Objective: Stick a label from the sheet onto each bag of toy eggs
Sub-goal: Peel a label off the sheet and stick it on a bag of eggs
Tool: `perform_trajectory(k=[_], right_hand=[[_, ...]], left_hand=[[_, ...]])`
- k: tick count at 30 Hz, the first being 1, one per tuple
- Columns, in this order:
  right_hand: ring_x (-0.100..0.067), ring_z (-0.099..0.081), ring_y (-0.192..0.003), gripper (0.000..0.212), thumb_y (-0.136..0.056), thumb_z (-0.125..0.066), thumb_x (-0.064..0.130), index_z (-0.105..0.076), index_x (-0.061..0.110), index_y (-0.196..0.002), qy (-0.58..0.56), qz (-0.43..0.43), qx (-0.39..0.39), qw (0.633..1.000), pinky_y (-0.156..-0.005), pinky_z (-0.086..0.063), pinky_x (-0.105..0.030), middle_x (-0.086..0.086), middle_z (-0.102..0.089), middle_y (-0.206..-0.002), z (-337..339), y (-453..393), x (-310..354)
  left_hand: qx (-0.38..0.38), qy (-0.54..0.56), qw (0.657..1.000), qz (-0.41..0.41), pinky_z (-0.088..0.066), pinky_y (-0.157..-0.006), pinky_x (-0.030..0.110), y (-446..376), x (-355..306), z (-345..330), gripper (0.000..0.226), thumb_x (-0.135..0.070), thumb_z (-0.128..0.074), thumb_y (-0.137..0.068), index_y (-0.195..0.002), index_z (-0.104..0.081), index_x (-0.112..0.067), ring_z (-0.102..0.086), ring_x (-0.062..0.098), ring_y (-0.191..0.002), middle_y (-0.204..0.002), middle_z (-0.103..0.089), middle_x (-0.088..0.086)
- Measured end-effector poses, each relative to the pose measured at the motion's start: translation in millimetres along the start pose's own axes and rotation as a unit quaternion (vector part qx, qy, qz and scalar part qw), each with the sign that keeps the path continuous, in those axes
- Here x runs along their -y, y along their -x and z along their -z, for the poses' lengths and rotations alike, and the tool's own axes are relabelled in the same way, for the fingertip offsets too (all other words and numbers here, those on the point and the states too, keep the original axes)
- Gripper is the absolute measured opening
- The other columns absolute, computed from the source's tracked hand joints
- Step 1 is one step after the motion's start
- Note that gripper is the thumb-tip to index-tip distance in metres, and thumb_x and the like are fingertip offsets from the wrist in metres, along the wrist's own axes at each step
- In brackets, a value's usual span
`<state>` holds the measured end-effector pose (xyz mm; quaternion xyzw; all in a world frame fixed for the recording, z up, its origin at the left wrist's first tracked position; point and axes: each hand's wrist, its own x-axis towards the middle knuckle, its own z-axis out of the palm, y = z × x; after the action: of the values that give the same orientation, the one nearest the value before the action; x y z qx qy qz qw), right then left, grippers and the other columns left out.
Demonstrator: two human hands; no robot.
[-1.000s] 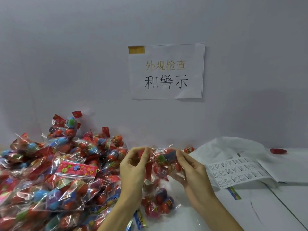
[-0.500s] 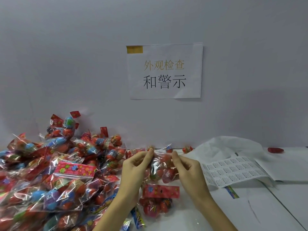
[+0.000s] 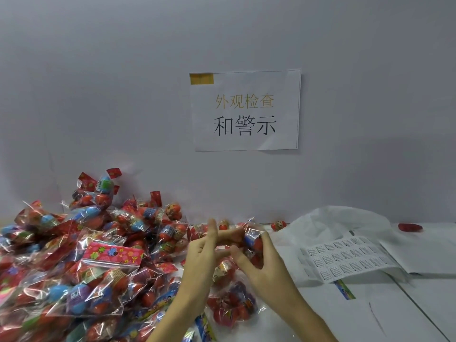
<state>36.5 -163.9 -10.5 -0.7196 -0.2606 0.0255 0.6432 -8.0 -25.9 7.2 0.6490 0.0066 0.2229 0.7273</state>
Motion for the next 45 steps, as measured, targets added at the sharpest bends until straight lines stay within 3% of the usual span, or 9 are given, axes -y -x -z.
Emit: perform_trajectory(k=[3,6,13,18,24,27,32,37,45], right_hand=[[-0.004,-0.073,-0.104,0.03,-0.098,-0.066,0.041,-0.058,0.032,-0.125,-0.063,-0.042,-0.066,0.995,-0.085,-0.059,-0.02,0.019,-0.076,-0.109,3,-4,-1],[-0.019,-0.075,-0.109,0.024,-0.102,-0.065,0.029,-0.067,0.028,-0.125,-0.194,-0.114,-0.04,0.973,-0.094,-0.06,-0.043,0.003,-0.078,-0.113,11,-7,2],[-0.007,-0.075,-0.101,0.034,-0.094,-0.06,0.055,-0.076,0.034,-0.115,-0.185,-0.1,-0.077,0.974,-0.076,-0.06,-0.024,0.009,-0.079,-0.108,7,-4,13],[-0.032,-0.076,-0.103,0.03,-0.101,-0.06,0.037,-0.082,0.019,-0.11,-0.25,-0.117,-0.08,0.958,-0.091,-0.062,-0.051,-0.013,-0.079,-0.107,7,-5,13],[-0.017,-0.074,-0.106,0.03,-0.095,-0.066,0.045,-0.076,0.034,-0.121,-0.142,-0.083,-0.034,0.986,-0.086,-0.062,-0.033,0.0,-0.079,-0.109,15,-7,8],[-0.022,-0.078,-0.096,0.032,-0.086,-0.076,0.042,-0.078,0.036,-0.117,-0.126,-0.058,-0.042,0.989,-0.079,-0.065,-0.038,-0.006,-0.08,-0.103,15,-8,7],[-0.031,-0.078,-0.094,0.033,-0.076,-0.084,0.031,-0.08,0.017,-0.106,-0.265,-0.09,-0.067,0.958,-0.078,-0.065,-0.044,-0.019,-0.078,-0.104,19,-11,4],[-0.021,-0.077,-0.099,0.044,-0.08,-0.073,0.055,-0.075,0.032,-0.117,-0.147,-0.085,-0.049,0.984,-0.086,-0.064,-0.039,-0.004,-0.08,-0.103,16,-9,5],[-0.01,-0.072,-0.112,0.032,-0.09,-0.068,0.047,-0.08,0.033,-0.116,-0.106,-0.042,-0.078,0.99,-0.098,-0.055,-0.028,0.007,-0.077,-0.119,19,-8,4]], left_hand=[[-0.031,-0.059,0.995,-0.068,-0.06,-0.078,0.024,-3,-1,2,0.02,-0.038,-0.067,-0.096,-0.107,-0.082,-0.032,-0.077,0.021,-0.09,-0.099,-0.079,0.003],[-0.097,-0.119,0.986,-0.072,-0.058,-0.081,0.02,-6,2,8,0.032,-0.042,-0.078,-0.087,-0.119,-0.074,-0.038,-0.071,0.009,-0.093,-0.104,-0.073,-0.006],[-0.041,0.025,0.996,0.073,-0.053,-0.086,0.03,-3,1,3,0.032,-0.047,-0.08,-0.082,-0.099,-0.082,-0.02,-0.073,0.017,-0.098,-0.102,-0.079,0.005],[-0.06,0.063,0.995,0.05,-0.058,-0.074,0.019,-4,1,2,0.026,-0.043,-0.078,-0.084,-0.099,-0.085,-0.023,-0.076,0.017,-0.097,-0.102,-0.08,0.006],[-0.057,-0.132,0.985,-0.098,-0.058,-0.071,0.025,-8,6,12,0.015,-0.03,-0.072,-0.093,-0.101,-0.083,-0.024,-0.073,0.017,-0.084,-0.093,-0.077,-0.001],[-0.047,-0.166,0.979,-0.107,-0.059,-0.075,0.026,-10,4,16,0.021,-0.037,-0.073,-0.089,-0.105,-0.082,-0.025,-0.073,0.014,-0.088,-0.096,-0.078,-0.007],[-0.02,-0.12,0.993,-0.009,-0.058,-0.084,0.017,-11,0,21,0.03,-0.052,-0.077,-0.082,-0.104,-0.081,-0.031,-0.074,0.005,-0.098,-0.103,-0.08,-0.009],[-0.006,-0.09,0.996,0.006,-0.058,-0.079,0.018,-9,-7,24,0.018,-0.041,-0.084,-0.079,-0.093,-0.084,-0.029,-0.077,0.012,-0.092,-0.096,-0.081,-0.001],[-0.019,-0.071,0.996,-0.053,-0.059,-0.08,0.02,-9,-5,24,0.016,-0.026,-0.085,-0.081,-0.097,-0.086,-0.024,-0.077,0.016,-0.095,-0.098,-0.081,0.001]])
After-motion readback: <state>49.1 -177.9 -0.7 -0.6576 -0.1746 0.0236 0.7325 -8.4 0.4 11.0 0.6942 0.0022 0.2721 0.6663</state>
